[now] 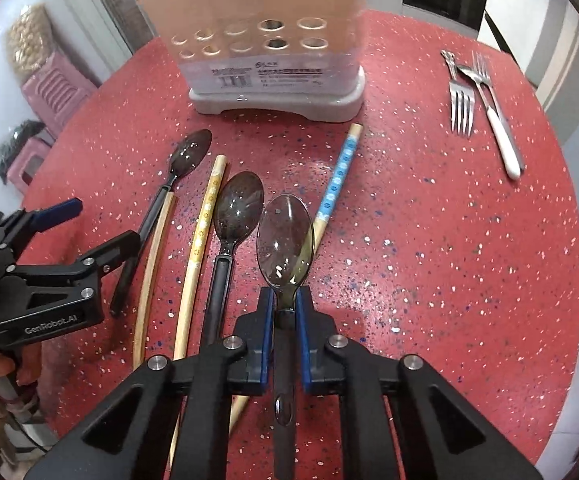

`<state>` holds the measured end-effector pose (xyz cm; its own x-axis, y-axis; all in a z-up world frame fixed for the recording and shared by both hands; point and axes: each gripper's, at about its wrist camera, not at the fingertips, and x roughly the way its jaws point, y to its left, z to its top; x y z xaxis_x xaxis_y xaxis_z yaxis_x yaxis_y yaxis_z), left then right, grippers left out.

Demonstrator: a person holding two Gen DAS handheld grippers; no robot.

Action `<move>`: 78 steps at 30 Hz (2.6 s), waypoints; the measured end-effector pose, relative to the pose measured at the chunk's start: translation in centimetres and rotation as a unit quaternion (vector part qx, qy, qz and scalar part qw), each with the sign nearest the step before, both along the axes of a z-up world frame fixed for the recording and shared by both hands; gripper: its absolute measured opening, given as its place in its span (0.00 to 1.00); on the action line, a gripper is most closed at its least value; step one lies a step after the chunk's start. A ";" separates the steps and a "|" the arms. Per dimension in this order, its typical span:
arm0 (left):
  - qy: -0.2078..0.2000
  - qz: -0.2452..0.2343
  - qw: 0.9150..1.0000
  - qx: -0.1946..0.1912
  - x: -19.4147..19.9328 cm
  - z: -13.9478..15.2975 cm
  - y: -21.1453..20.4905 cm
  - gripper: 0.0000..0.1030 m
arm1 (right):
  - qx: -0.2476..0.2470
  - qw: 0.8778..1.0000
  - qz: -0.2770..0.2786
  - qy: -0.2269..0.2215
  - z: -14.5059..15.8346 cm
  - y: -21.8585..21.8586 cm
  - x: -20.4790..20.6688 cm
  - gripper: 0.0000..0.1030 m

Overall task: Organize utensils
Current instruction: 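Grasp a dark spoon with the right tool while the left tool grasps another dark spoon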

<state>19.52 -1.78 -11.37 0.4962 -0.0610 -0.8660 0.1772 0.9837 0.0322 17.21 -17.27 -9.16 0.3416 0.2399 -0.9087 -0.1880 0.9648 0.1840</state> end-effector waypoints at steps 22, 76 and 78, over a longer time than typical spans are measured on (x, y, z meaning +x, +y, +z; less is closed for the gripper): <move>0.052 -0.010 0.998 -0.026 4.5 1.1 -2.9 1.00 | 0.081 0.996 -0.026 -0.023 1.3 -3.5 -0.9 0.12; -0.003 -0.032 0.999 -0.009 1.3 4.3 0.4 1.00 | 0.098 0.994 -0.021 -0.052 4.6 -4.7 -2.2 0.12; -0.008 -0.032 0.999 0.006 1.4 3.7 0.4 1.00 | 0.100 0.993 -0.023 -0.052 4.6 -4.8 -2.2 0.12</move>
<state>20.97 -1.41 -7.63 0.5047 -0.0833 -0.8593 0.2399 0.9697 0.0469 15.02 -22.10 -4.58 0.4464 0.3934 -0.8037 -0.1732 0.9192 0.3537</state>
